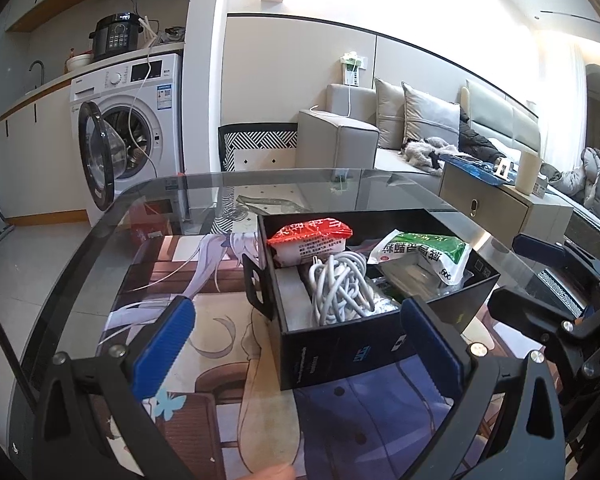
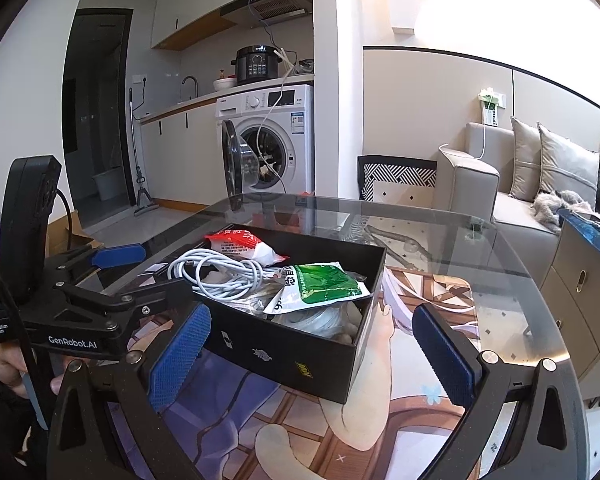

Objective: Organize soft objects

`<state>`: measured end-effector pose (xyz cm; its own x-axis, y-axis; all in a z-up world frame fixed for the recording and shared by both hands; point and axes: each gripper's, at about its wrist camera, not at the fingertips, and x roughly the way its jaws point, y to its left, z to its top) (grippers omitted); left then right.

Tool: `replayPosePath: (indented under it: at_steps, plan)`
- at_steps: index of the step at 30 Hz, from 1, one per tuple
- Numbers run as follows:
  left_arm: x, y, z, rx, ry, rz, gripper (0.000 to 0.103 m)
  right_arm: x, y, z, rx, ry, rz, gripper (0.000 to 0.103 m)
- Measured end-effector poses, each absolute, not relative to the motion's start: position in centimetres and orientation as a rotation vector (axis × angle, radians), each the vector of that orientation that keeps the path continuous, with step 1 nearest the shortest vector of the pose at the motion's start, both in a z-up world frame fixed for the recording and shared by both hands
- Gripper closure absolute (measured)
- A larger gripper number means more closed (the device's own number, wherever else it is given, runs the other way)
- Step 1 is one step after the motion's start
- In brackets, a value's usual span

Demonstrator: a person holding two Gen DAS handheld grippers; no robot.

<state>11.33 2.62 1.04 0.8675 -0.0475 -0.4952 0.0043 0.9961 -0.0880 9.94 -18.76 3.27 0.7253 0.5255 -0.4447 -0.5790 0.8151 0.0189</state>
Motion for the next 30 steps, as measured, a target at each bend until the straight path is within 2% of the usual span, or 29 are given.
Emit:
replayPosePath:
  at_steps: [30]
  plan:
    - [10.61, 3.01, 1.11, -0.096, 0.485, 0.008, 0.0, 10.59, -19.67, 3.45, -0.086, 0.45, 0.577, 0.0]
